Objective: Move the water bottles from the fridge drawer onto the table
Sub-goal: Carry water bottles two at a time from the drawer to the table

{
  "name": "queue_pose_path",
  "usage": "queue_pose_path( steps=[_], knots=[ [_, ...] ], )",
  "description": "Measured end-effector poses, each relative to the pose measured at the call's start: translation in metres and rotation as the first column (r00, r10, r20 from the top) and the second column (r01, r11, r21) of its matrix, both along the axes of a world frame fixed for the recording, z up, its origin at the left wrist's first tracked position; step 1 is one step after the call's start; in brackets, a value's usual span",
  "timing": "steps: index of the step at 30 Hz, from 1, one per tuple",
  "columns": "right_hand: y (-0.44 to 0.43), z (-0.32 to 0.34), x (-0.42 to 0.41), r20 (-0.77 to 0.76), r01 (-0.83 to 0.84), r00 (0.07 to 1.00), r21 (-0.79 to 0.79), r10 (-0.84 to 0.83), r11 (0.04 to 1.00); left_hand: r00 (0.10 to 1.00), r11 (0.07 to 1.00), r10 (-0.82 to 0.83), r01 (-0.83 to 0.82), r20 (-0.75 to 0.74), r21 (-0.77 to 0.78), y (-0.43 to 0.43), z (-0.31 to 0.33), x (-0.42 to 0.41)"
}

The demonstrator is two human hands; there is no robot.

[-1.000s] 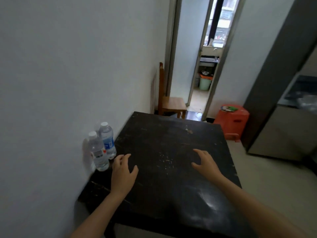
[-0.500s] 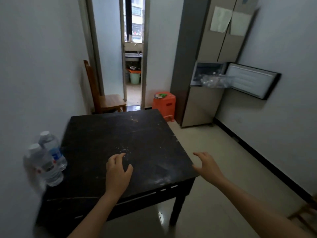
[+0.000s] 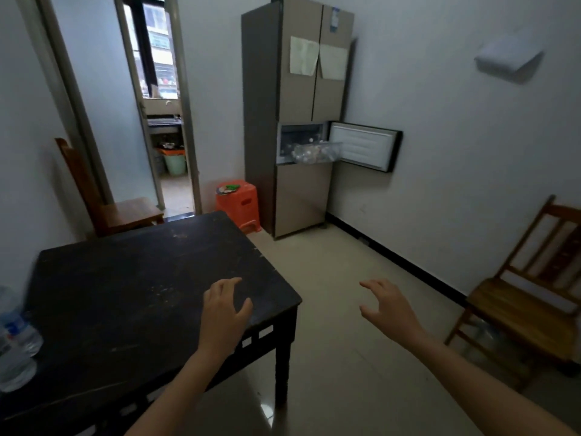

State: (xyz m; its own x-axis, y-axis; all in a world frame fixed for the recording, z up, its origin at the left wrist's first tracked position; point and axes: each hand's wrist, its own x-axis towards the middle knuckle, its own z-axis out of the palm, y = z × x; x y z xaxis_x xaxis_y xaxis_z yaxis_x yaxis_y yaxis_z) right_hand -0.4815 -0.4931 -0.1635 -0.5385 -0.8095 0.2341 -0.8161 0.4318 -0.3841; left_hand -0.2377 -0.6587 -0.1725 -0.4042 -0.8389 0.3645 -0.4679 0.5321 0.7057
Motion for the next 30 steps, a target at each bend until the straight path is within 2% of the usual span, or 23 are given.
queue_pose_path(
  steps=[12,18,22,26,30],
  knots=[
    [0.179,0.014,-0.009,-0.04,0.222,0.974,-0.012,-0.222,0.975,0.958,0.958,-0.286,0.286,0.036,-0.001,0.145,-0.003,-0.076],
    [0.215,0.028,-0.046,-0.087,0.273,0.958,-0.021,-0.274,0.962,0.922,0.918,-0.388,0.388,0.019,-0.083,0.158,0.015,-0.139],
    [0.227,0.039,-0.093,-0.145,0.314,0.939,-0.015,-0.313,0.949,0.902,0.9,-0.432,0.431,-0.007,-0.066,0.156,0.024,-0.201],
    [0.23,0.055,-0.137,-0.151,0.366,0.922,0.033,-0.357,0.93,0.887,0.887,-0.461,0.459,-0.036,-0.046,0.153,0.038,-0.256],
    [0.227,0.06,-0.18,-0.149,0.413,0.901,0.006,-0.408,0.911,0.863,0.864,-0.503,0.502,-0.039,-0.044,0.147,0.045,-0.31]
  ],
)
